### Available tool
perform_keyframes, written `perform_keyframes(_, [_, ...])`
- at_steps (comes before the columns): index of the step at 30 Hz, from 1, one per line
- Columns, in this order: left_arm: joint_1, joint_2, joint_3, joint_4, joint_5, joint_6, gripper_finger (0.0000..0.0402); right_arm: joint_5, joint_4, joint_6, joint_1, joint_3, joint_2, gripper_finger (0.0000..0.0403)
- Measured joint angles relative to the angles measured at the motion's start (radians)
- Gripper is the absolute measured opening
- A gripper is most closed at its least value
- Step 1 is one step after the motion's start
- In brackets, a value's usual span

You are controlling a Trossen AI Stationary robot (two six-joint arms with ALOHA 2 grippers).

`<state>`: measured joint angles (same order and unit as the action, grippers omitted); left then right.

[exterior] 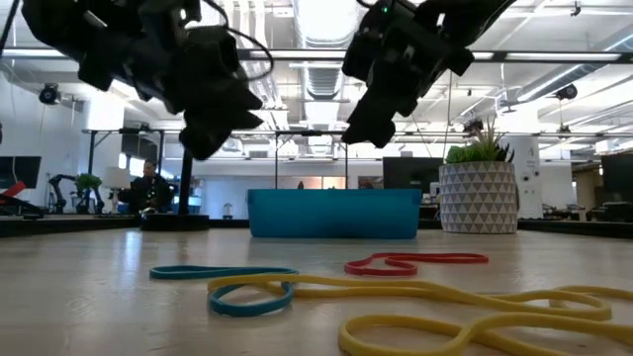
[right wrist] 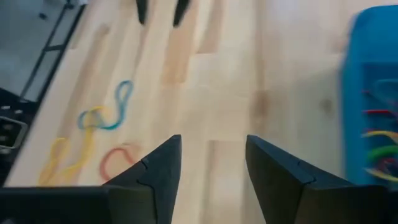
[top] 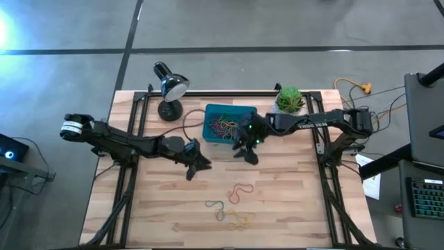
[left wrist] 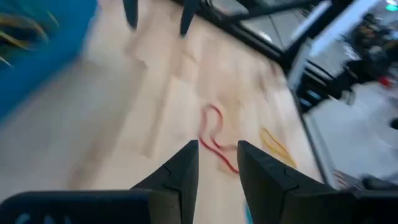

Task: Pick and place rubber bands into bin
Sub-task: Put the top yellow rubber band into the blue bin

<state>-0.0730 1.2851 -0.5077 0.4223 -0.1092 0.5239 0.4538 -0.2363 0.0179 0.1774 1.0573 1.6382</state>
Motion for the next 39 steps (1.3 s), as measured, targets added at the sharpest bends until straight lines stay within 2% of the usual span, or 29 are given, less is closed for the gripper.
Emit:
perform_keyframes(5, [-0.031, 0.12, 0.0, 0.08, -0.108, 0.021, 0.0095, -0.02, 0.001, 0.146, -0.068, 0.0, 0.0, 0.0166])
perform_keyframes(13, [-0.046, 0.278, -0.029, 0.094, -0.353, 0.02, 0.0095, -0.052, 0.002, 0.633, -0.149, -0.03, -0.001, 0.0166])
perform_keyframes(17, [-0.071, 0.275, -0.03, 0.098, -0.414, -0.033, 0.0095, -0.019, 0.008, 0.694, -0.238, -0.035, -0.001, 0.0166])
perform_keyframes(21, [-0.101, 0.239, -0.029, 0.095, -0.45, -0.063, 0.0095, -0.087, 0.045, 0.709, -0.374, -0.035, -0.001, 0.0164])
perform_keyframes(24, [-0.125, 0.195, -0.026, 0.094, -0.452, -0.064, 0.0095, -0.22, 0.092, 0.708, -0.49, -0.035, -0.001, 0.0158])
perform_keyframes(26, [-0.138, 0.16, -0.026, 0.09, -0.429, -0.062, 0.0095, -0.352, 0.122, 0.695, -0.565, -0.035, -0.001, 0.0153])
perform_keyframes(30, [-0.16, 0.089, -0.028, 0.091, -0.291, -0.06, 0.0095, -0.665, 0.136, 0.648, -0.701, -0.038, 0.0, 0.0143])
perform_keyframes(32, [-0.168, 0.057, -0.029, 0.096, -0.209, -0.06, 0.0095, -0.783, 0.14, 0.621, -0.746, -0.044, 0.009, 0.014])
perform_keyframes(34, [-0.172, 0.028, -0.03, 0.093, -0.151, -0.06, 0.0095, -0.827, 0.142, 0.615, -0.765, -0.047, 0.031, 0.0137])
perform_keyframes(39, [-0.186, -0.036, -0.031, 0.093, -0.053, -0.059, 0.0095, -0.779, 0.236, 0.616, -0.762, -0.048, 0.12, 0.0137])
